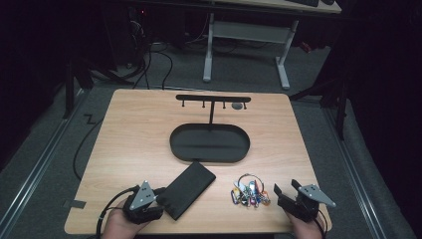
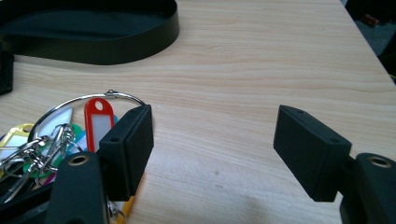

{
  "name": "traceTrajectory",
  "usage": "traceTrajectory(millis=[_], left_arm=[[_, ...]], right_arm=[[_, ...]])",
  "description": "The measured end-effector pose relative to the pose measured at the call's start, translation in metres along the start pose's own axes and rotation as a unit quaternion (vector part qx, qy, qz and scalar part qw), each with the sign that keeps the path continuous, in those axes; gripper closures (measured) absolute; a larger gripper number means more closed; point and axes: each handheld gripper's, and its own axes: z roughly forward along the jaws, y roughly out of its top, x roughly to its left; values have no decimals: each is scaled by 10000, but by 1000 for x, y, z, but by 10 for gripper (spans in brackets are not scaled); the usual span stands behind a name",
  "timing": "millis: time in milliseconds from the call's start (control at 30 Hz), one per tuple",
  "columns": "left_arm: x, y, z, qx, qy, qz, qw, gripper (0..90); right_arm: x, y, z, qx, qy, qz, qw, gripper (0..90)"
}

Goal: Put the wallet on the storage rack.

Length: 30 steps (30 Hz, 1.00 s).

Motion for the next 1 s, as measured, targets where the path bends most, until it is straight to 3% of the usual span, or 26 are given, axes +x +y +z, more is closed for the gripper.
traceTrajectory(millis=[67, 167, 267, 400, 567, 600, 633, 667, 800, 1000], left_arm=[[-1, 5, 6, 68, -86, -59, 9999, 454], [-2, 11, 12, 27, -131, -47, 9999, 484], [-5, 31, 22, -21, -228, -115, 9997, 463], [-13, 43, 32, -92, -225, -9, 9997, 445], [-26, 39, 44, 152, -207, 216, 9994, 435], [-32, 36, 47, 310, -187, 461, 9983, 434], [-32, 36, 47, 310, -187, 461, 9983, 440], [-38, 34, 49, 366, -187, 655, 9970, 460], [-42, 32, 48, 324, -242, 808, 9959, 513], [-41, 28, 46, 361, -154, 776, 9962, 473]], right_arm=[[-3, -2, -2, -6, -22, 35, 10000, 287], [-5, -4, -3, -9, -28, 82, 10000, 287], [-8, -3, -3, -105, -65, 210, 9997, 290], [-7, -1, 0, -131, -55, 175, 9997, 292], [-4, -2, 1, -59, -24, 121, 9999, 295], [-4, -2, 1, -43, -7, 89, 10000, 295], [-4, -2, 1, -43, -7, 89, 10000, 295], [-3, -2, 1, -57, 9, 96, 9999, 295], [-3, -1, -1, -62, 6, 71, 10000, 297], [-1, 2, 0, -79, -12, 13, 10000, 297]])
